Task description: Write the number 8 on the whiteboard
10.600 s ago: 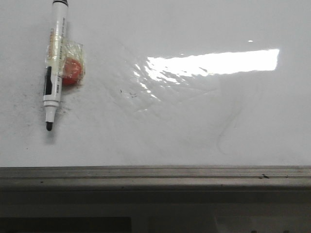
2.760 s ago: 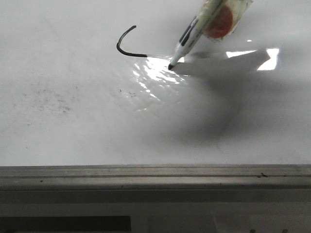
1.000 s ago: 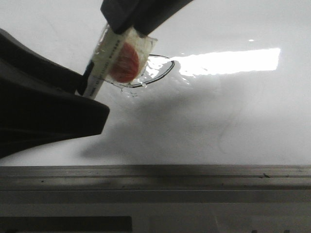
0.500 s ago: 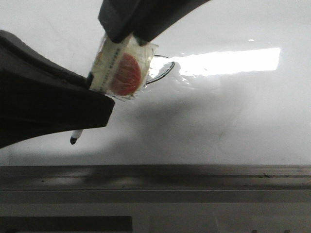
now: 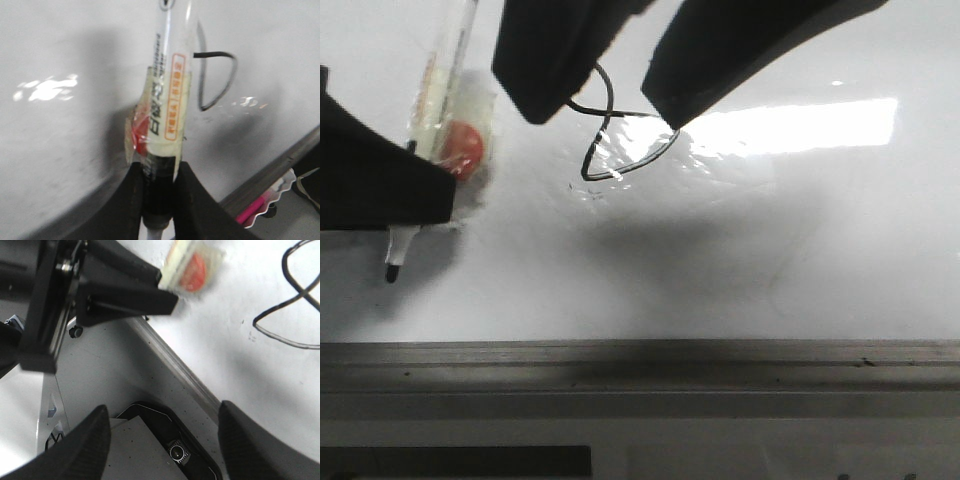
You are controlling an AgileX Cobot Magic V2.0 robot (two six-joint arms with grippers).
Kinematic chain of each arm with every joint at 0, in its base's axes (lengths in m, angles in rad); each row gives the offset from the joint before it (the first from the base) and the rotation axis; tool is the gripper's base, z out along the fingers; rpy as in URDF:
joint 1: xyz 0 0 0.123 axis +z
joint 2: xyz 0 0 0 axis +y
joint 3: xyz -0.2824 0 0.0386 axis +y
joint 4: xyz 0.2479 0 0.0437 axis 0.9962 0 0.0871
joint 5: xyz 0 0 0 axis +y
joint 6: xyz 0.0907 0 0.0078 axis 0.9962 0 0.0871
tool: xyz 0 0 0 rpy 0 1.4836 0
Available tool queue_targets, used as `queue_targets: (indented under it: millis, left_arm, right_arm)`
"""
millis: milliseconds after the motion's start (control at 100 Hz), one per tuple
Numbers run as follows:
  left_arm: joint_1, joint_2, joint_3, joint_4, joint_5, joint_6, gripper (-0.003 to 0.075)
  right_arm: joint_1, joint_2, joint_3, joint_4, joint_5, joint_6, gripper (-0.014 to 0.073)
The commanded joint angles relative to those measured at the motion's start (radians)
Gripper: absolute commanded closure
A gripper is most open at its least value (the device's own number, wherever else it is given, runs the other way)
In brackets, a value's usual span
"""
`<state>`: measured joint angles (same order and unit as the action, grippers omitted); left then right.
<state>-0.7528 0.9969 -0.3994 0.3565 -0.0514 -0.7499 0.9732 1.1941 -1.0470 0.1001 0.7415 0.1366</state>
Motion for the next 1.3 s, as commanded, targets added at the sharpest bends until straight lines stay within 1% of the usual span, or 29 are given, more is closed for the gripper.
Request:
queue_targets:
  millis: [0,170,540,610,660,710,740,750,760,780,790,830,890,930,990,1040,1060,1080,1110,1130,1140,1150,1200,1210,1220,1230,1250,1280,1290]
  left_arm:
    - [0.001,-0.017,-0.052,-0.097,0.04,-0.012,0.0741]
    - [0.001,-0.017,-0.055,-0.199,-0.004,-0.012,0.0741]
    - [0.001,0.031,-0.055,-0.215,-0.046,-0.01,0.074]
    - [0.001,0.033,-0.055,-0.228,-0.046,-0.01,0.0714]
    - [0.001,0.033,-0.055,-0.228,-0.048,-0.01,0.0651]
    - [0.001,0.033,-0.055,-0.228,-0.05,-0.01,0.0549]
    - [0.001,0.033,-0.055,-0.228,-0.05,-0.01,0.0456]
    - [0.001,0.033,-0.055,-0.228,-0.05,-0.01,0.0437]
    - [0.001,0.033,-0.055,-0.228,-0.05,-0.01,0.0398]
    - [0.001,0.033,-0.055,-0.228,-0.05,-0.01,0.036]
    - [0.001,0.033,-0.055,-0.228,-0.05,-0.01,0.0323]
    - [0.001,0.033,-0.055,-0.239,-0.048,-0.01,0.0228]
    - [0.001,0.026,-0.055,-0.245,-0.033,-0.01,0.0147]
    - [0.001,0.02,-0.055,-0.245,-0.024,-0.01,0.0135]
    - [0.001,0.003,-0.055,-0.243,-0.023,-0.01,0.0136]
    - [0.001,-0.019,-0.055,-0.226,-0.022,-0.008,0.0146]
    - [0.001,-0.029,-0.055,-0.219,-0.022,-0.008,0.0153]
    - [0.001,-0.036,-0.055,-0.213,-0.022,-0.008,0.0168]
    - [0.001,-0.05,-0.055,-0.209,-0.022,-0.008,0.0196]
    - [0.001,-0.066,-0.055,-0.205,-0.02,-0.008,0.0224]
    - [0.001,-0.07,-0.055,-0.204,-0.016,-0.008,0.0246]
    - [0.001,-0.074,-0.055,-0.2,-0.015,-0.008,0.0259]
    - [0.001,-0.107,-0.055,-0.186,-0.008,-0.008,0.0369]
    - [0.001,-0.112,-0.055,-0.184,-0.002,-0.006,0.0408]
    - [0.001,-0.116,-0.055,-0.179,0.0,-0.006,0.0428]
    - [0.001,-0.126,-0.055,-0.176,0.002,-0.006,0.0471]
    - [0.001,-0.135,-0.055,-0.17,0.01,-0.006,0.0517]
    - [0.001,-0.16,-0.055,-0.158,0.023,-0.006,0.0635]
    - [0.001,-0.165,-0.055,-0.151,0.026,-0.006,0.0659]
  right_arm:
    - [0.001,-0.019,-0.028,-0.006,-0.048,0.002,0.0188]
    - [0.001,-0.019,-0.028,-0.006,-0.05,0.002,0.0188]
    - [0.001,-0.019,-0.028,-0.006,-0.044,0.002,0.0188]
    - [0.001,-0.019,-0.028,-0.006,-0.037,0.002,0.019]
    - [0.001,-0.019,-0.028,-0.006,-0.032,0.002,0.02]
    - [0.001,-0.019,-0.028,-0.006,-0.031,0.002,0.0218]
    - [0.001,-0.019,-0.028,-0.006,-0.031,0.002,0.0227]
    - [0.001,-0.019,-0.028,-0.006,-0.031,0.002,0.0232]
    - [0.001,-0.019,-0.028,-0.006,-0.031,0.002,0.0232]
    - [0.001,-0.019,-0.028,-0.006,-0.031,0.002,0.0235]
    - [0.001,-0.019,-0.028,-0.006,-0.031,0.002,0.0237]
    - [0.001,-0.019,-0.028,-0.006,-0.031,0.002,0.0241]
    - [0.001,-0.019,-0.028,-0.006,-0.031,0.002,0.0241]
    - [0.001,-0.019,-0.028,-0.006,-0.032,0.002,0.0241]
    - [0.001,-0.019,-0.028,-0.006,-0.032,0.002,0.0244]
    - [0.001,-0.02,-0.028,-0.008,-0.036,0.002,0.0285]
    - [0.001,-0.023,-0.028,-0.01,-0.041,0.002,0.0328]
    - [0.001,-0.024,-0.025,-0.02,-0.049,0.002,0.0412]
    - [0.001,-0.031,-0.021,-0.028,-0.059,0.002,0.0489]
    - [0.001,-0.034,-0.018,-0.04,-0.077,0.002,0.0595]
    - [0.001,-0.04,-0.015,-0.043,-0.082,0.002,0.0622]
    - [0.001,-0.042,-0.012,-0.047,-0.093,0.004,0.0671]
    - [0.001,-0.06,0.001,-0.054,-0.122,0.008,0.0652]
    - [0.001,-0.063,0.002,-0.056,-0.132,0.008,0.0652]
    - [0.001,-0.069,0.005,-0.058,-0.135,0.008,0.0652]
    - [0.001,-0.072,0.005,-0.059,-0.141,0.008,0.0653]
    - [0.001,-0.082,0.01,-0.067,-0.149,0.009,0.0654]
    - [0.001,-0.091,0.015,-0.072,-0.156,0.01,0.0654]
    - [0.001,-0.096,0.018,-0.077,-0.159,0.01,0.0654]
